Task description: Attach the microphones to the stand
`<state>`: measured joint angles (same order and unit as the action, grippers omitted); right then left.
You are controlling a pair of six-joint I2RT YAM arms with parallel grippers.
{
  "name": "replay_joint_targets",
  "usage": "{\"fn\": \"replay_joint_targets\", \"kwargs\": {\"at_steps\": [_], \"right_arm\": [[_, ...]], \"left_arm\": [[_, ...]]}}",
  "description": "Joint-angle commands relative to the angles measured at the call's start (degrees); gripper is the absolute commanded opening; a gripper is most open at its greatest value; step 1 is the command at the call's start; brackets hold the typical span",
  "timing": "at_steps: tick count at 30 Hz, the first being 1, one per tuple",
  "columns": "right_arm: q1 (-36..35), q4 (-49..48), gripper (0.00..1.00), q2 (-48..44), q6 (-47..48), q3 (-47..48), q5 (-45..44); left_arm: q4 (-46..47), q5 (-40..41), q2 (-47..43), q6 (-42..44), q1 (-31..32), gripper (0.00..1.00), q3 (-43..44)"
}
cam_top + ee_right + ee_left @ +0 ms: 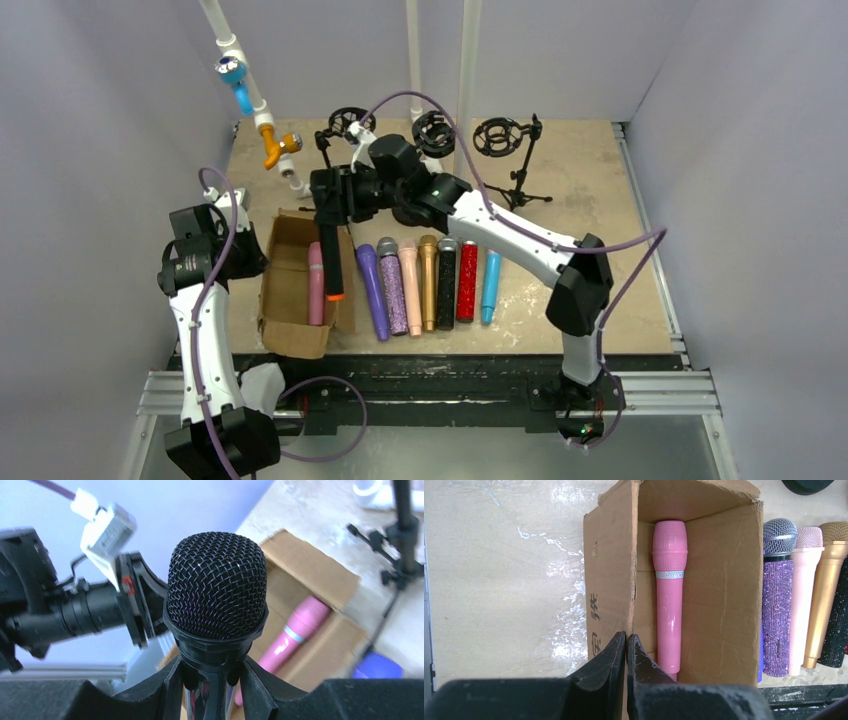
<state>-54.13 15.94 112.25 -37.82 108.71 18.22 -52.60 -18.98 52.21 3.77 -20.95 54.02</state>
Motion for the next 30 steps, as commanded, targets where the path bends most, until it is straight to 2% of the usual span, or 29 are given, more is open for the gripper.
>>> {"fn": "replay_joint_targets", "kwargs": {"at_steps": [1,8,13,18,20,24,28,30], "right_arm": [[1.8,5.9,0.00,-11.2,6.6,-8.1,-2.6],[14.0,12.4,0.00,-31.7,9.3,-36.8,-12.9],[22.7,16.0,0.00,-38.8,11.4,-50.3,-18.6],[27.5,17.9,0.01,-40.3,11.6,-54.2,-27.5],[29.0,18.1,0.05,-39.5,11.5,-54.2,-30.2],[31.1,16.9,0.17,-35.3,11.4,-54.0,-31.7],[31.2,14.1,0.23,-29.7,10.9,-54.8,-32.2],[31.1,12.6,0.24,-26.7,11.0,-54.9,-29.7]], "left_arm": [[3.3,1.0,-0.7,1.1,0.1,0.00,0.1],[2.4,0.2,-0.6,0.9,0.0,0.00,0.7],[1.8,-1.3,0.1,0.6,0.0,0.00,1.3],[1.7,-1.8,0.6,0.7,0.0,0.00,1.6],[1.6,-1.8,0.6,1.0,0.0,0.00,1.6],[1.6,-1.9,0.9,1.2,0.1,0.00,1.6],[1.7,-2.1,1.5,1.6,0.1,0.00,1.6],[1.7,-2.0,1.9,1.7,0.1,0.00,1.6]]}}
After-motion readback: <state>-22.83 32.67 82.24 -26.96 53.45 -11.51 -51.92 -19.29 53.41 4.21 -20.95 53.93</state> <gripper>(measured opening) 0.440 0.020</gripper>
